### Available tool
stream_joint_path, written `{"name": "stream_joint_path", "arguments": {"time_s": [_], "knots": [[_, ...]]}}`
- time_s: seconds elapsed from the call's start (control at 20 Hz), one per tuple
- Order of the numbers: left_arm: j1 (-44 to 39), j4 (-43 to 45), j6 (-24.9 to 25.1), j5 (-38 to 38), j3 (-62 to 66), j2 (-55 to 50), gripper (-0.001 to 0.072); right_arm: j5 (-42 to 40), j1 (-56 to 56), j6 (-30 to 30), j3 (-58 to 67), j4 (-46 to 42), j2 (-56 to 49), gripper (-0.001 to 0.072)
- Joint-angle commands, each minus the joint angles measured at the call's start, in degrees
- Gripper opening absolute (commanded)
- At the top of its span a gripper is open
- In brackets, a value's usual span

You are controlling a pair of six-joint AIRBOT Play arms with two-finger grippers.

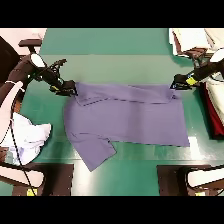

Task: Fold the shirts.

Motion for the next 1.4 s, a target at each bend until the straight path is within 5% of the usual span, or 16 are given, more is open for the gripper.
{"name": "stream_joint_path", "arguments": {"time_s": [0.0,0.55,0.9,1.2,1.3,1.35], "knots": [[-0.2,4.0,-1.3,-1.7,-2.2,4.7,0.0501,4.2,-1.9,-1.2,-0.6,5.4,3.0,0.0389],[-0.2,1.5,-10.4,0.0,-51.4,43.8,0.0501,-3.4,-5.0,-1.9,-24.9,6.4,28.3,0.0388],[-6.4,-11.5,-10.1,13.2,-61.4,45.0,0.0500,-3.2,-5.0,-1.9,-25.0,6.3,28.8,0.0388],[-11.2,-12.1,-12.1,17.1,-61.5,45.0,0.0493,-2.1,-5.0,-1.9,-25.0,6.1,28.8,0.0388],[-11.2,-12.1,-12.2,15.8,-60.5,45.0,0.0031,-0.2,-5.1,-1.9,-25.0,4.7,28.8,0.0388],[-11.2,-12.0,-11.9,14.1,-59.3,45.0,0.0023,0.8,-5.6,-1.9,-25.0,3.3,28.8,0.0388]]}}
